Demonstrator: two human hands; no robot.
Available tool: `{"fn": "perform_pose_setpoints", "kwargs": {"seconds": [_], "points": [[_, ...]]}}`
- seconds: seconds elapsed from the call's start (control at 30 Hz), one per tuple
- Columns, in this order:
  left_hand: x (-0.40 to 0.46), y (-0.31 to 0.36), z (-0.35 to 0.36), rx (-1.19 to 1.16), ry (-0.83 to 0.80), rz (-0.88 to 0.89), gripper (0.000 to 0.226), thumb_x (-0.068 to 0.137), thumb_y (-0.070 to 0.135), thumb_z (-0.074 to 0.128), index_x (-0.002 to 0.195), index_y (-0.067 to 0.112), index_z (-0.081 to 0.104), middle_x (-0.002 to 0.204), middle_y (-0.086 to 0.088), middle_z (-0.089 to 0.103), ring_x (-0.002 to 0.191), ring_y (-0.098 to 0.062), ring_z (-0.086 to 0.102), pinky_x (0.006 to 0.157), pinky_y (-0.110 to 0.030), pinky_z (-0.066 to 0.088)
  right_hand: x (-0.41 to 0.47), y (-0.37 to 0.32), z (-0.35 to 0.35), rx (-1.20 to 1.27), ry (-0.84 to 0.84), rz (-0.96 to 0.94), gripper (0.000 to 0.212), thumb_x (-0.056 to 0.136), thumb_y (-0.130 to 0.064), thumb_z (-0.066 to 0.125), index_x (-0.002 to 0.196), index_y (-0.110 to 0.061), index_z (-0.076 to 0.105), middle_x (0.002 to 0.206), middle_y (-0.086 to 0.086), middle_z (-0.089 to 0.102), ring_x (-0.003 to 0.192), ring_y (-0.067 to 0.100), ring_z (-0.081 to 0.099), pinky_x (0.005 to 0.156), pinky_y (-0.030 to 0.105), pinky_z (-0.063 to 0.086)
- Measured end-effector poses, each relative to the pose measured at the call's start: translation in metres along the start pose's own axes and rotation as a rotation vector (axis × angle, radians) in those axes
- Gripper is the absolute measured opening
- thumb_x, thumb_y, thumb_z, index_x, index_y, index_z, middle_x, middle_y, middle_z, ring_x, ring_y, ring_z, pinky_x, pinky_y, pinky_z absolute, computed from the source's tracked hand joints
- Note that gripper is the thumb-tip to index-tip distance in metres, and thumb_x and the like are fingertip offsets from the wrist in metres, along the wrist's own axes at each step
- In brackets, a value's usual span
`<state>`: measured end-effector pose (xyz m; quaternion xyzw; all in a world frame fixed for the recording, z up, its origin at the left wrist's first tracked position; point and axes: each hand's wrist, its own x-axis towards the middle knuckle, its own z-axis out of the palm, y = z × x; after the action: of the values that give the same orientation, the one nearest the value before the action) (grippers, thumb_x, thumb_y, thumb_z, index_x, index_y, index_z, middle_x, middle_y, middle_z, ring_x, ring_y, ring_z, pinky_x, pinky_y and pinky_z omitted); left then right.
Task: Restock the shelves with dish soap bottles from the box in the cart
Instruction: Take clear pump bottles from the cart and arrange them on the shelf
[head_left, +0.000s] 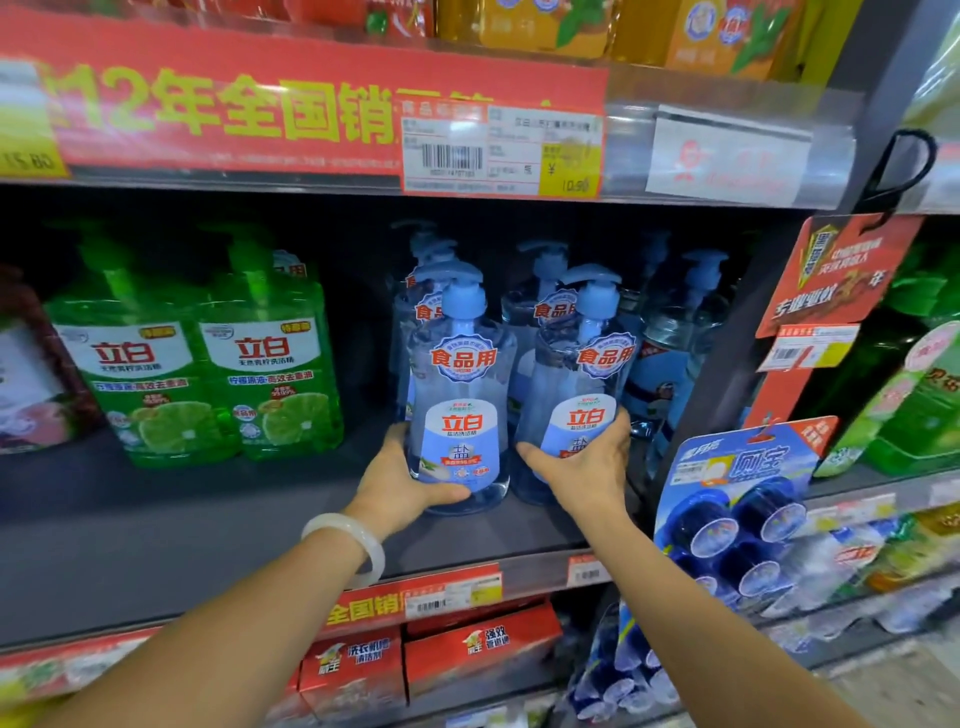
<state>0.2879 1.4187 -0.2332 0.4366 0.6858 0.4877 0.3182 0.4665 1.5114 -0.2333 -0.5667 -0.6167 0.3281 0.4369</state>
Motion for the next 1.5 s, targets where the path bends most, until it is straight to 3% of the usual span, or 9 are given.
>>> {"fn": "perform_pose_setpoints", "kwargs": {"seconds": [0.37, 0.77, 0.93, 1.13, 1.27, 1.33, 1.43, 1.5], "points": [[-0.003, -0.001, -0.002, -0.003, 0.01, -0.023, 0.085, 0.055, 0.011, 0.09, 0.125, 0.018, 0.042, 0.111, 0.001, 0.066, 0.102, -0.019, 0.064, 0.096, -0.04, 0.051, -0.002, 0.0, -0.003, -0.009, -0.013, -0.011, 0.123, 0.055, -0.037, 0.088, 0.146, -0.014, 0.008, 0.143, 0.012, 0.031, 0.134, 0.029, 0.031, 0.11, 0.048, 0.033], [-0.012, -0.001, -0.01, 0.059, -0.066, 0.0, 0.079, 0.064, 0.007, 0.085, 0.129, 0.02, 0.041, 0.111, 0.005, 0.064, 0.103, -0.013, 0.062, 0.093, -0.033, 0.051, -0.006, 0.005, -0.009, -0.018, -0.023, -0.025, 0.125, 0.057, -0.036, 0.087, 0.147, -0.012, 0.004, 0.145, 0.012, 0.028, 0.135, 0.031, 0.031, 0.11, 0.049, 0.032], [-0.013, 0.001, -0.013, 0.087, -0.102, -0.004, 0.074, 0.067, 0.007, 0.083, 0.126, 0.024, 0.041, 0.099, 0.016, 0.063, 0.093, -0.003, 0.062, 0.082, -0.022, 0.05, -0.008, 0.005, -0.011, -0.01, -0.037, -0.03, 0.125, 0.058, -0.035, 0.087, 0.147, -0.012, 0.004, 0.146, 0.012, 0.027, 0.136, 0.03, 0.029, 0.112, 0.048, 0.03], [-0.017, 0.001, -0.01, 0.078, -0.101, -0.014, 0.077, 0.071, 0.005, 0.08, 0.132, 0.025, 0.038, 0.106, 0.012, 0.062, 0.101, -0.009, 0.061, 0.092, -0.028, 0.05, -0.009, 0.004, -0.011, 0.006, -0.015, -0.018, 0.123, 0.053, -0.033, 0.09, 0.145, -0.012, 0.011, 0.142, 0.012, 0.032, 0.132, 0.03, 0.034, 0.109, 0.049, 0.034], [-0.024, 0.004, -0.006, 0.106, -0.063, -0.035, 0.08, 0.073, 0.008, 0.078, 0.139, 0.022, 0.034, 0.117, 0.007, 0.061, 0.111, -0.014, 0.06, 0.098, -0.031, 0.047, -0.014, 0.0, -0.016, -0.022, -0.078, 0.04, 0.129, 0.056, -0.034, 0.089, 0.149, -0.01, 0.002, 0.151, 0.014, 0.022, 0.14, 0.03, 0.023, 0.113, 0.047, 0.028], [-0.029, 0.005, -0.003, 0.157, -0.024, -0.052, 0.077, 0.074, 0.011, 0.078, 0.138, 0.016, 0.035, 0.123, 0.004, 0.06, 0.113, -0.016, 0.058, 0.093, -0.026, 0.045, -0.025, 0.0, -0.018, -0.051, -0.069, 0.081, 0.124, 0.055, -0.037, 0.089, 0.146, -0.002, 0.012, 0.147, 0.018, 0.029, 0.138, 0.033, 0.029, 0.111, 0.049, 0.032], [-0.041, 0.004, -0.003, 0.318, 0.047, -0.045, 0.066, 0.077, 0.016, 0.076, 0.132, 0.01, 0.04, 0.125, 0.002, 0.055, 0.117, -0.021, 0.054, 0.086, -0.024, 0.041, -0.062, 0.0, -0.021, -0.135, -0.045, 0.036, 0.095, 0.061, -0.031, 0.086, 0.133, 0.004, 0.034, 0.132, 0.021, 0.043, 0.127, 0.036, 0.038, 0.106, 0.046, 0.036], [-0.05, -0.001, -0.008, 0.43, 0.059, 0.011, 0.068, 0.078, 0.02, 0.074, 0.135, 0.009, 0.04, 0.137, -0.008, 0.047, 0.13, -0.025, 0.044, 0.099, -0.028, 0.038, -0.093, -0.004, -0.016, -0.23, -0.164, -0.05, 0.086, 0.07, -0.027, 0.08, 0.137, 0.0, 0.033, 0.137, 0.019, 0.037, 0.132, 0.032, 0.031, 0.111, 0.04, 0.028]]}}
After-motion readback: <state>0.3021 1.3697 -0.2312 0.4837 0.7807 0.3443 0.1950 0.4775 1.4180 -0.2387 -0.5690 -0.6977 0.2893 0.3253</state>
